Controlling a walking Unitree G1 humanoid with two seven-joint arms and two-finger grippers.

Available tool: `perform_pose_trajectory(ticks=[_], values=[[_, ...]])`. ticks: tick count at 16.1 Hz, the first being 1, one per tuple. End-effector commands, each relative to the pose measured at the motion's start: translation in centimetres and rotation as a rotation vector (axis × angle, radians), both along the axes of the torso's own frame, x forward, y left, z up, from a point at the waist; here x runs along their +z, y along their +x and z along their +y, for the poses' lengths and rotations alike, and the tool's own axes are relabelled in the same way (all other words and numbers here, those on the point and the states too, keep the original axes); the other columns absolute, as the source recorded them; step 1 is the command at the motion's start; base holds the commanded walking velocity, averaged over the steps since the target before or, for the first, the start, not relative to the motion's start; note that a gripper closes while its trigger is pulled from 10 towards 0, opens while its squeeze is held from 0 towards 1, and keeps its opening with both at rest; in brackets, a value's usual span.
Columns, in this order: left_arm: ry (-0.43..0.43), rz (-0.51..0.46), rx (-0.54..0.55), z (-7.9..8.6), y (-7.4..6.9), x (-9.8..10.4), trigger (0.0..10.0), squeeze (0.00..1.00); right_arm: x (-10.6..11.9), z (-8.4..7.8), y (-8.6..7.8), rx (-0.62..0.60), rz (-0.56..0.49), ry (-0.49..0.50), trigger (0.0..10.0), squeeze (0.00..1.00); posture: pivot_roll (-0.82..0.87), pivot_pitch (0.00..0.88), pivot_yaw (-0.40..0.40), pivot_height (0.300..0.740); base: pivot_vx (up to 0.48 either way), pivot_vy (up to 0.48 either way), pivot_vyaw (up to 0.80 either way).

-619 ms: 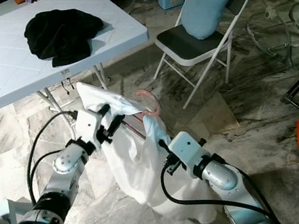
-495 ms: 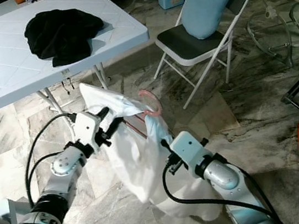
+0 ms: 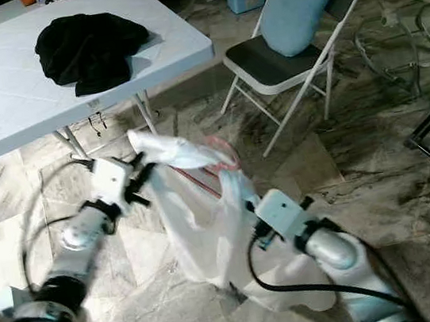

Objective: Hang hanger

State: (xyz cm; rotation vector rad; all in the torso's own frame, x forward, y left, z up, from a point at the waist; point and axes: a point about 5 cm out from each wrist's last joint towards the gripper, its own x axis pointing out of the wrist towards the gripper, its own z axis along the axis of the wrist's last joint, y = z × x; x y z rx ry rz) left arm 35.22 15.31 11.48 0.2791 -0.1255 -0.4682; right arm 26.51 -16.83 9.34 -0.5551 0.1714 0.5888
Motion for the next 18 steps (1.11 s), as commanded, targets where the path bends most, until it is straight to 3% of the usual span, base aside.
perform_pose_trajectory(ticks=[1,5,9,14,18], values=[[0.023,-0.005,0.069,1.6,0.3,0.3,0.0,0.0,0.2,-0.6,-0.2,0.016,-0.005,-0.022,10.0,0.0,-0.13,0.126,0.089,0.74,0.0,0.0,0.0],[0.044,-0.007,0.106,2.6,0.6,0.8,0.0,0.0,0.3,-4.3,-1.3,0.032,0.045,-0.139,10.0,0.0,-0.13,0.13,0.09,0.74,0.0,0.0,0.0],[0.061,-0.001,0.122,2.9,0.7,0.6,0.0,0.0,1.3,-8.9,-3.6,0.071,0.133,-0.261,10.0,0.0,-0.15,0.136,0.091,0.74,0.0,0.0,0.0],[0.061,0.057,0.105,2.3,0.3,-0.6,0.0,0.0,4.2,-10.7,-4.4,0.126,0.169,-0.279,10.0,0.0,-0.16,0.141,0.092,0.74,0.0,0.0,0.0],[0.046,0.141,0.076,1.5,-0.4,-2.4,0.0,0.0,8.8,-9.9,-3.9,0.19,0.105,-0.167,10.0,0.0,-0.16,0.143,0.093,0.74,0.0,0.0,0.0]])
